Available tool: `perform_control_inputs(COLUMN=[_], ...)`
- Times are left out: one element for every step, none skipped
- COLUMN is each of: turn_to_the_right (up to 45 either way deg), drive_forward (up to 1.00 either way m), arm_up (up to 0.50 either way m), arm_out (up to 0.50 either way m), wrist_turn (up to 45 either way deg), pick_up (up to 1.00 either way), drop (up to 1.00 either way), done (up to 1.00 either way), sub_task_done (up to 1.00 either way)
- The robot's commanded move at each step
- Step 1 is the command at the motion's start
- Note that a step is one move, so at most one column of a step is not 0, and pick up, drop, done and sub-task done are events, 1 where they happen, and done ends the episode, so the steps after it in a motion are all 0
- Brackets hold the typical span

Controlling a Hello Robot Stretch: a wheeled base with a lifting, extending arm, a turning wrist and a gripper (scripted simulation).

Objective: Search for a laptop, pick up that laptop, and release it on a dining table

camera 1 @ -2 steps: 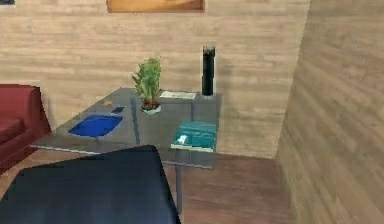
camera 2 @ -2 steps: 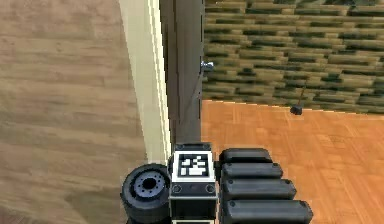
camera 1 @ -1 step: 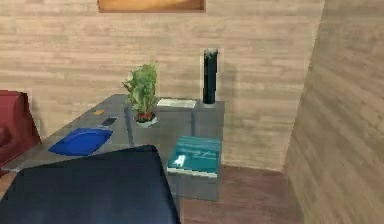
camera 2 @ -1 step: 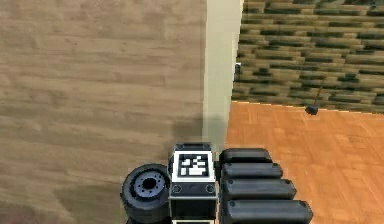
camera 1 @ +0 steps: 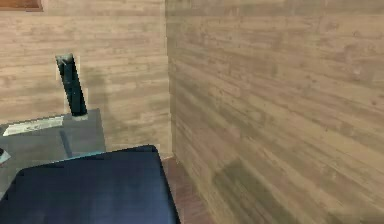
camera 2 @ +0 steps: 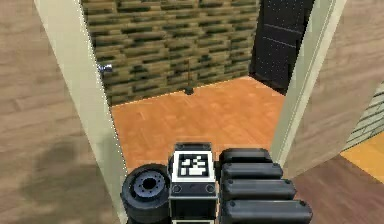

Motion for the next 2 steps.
perform_control_inputs(turn_to_the_right=[0.0,-33.0], drive_forward=[0.65,0.00], arm_up=[0.00,0.00], arm_out=[0.00,0.00], wrist_turn=[0.0,0.0], pick_up=[0.00,0.00], drop=[0.00,0.00], done=[0.00,0.00], sub_task_done=[0.00,0.00])
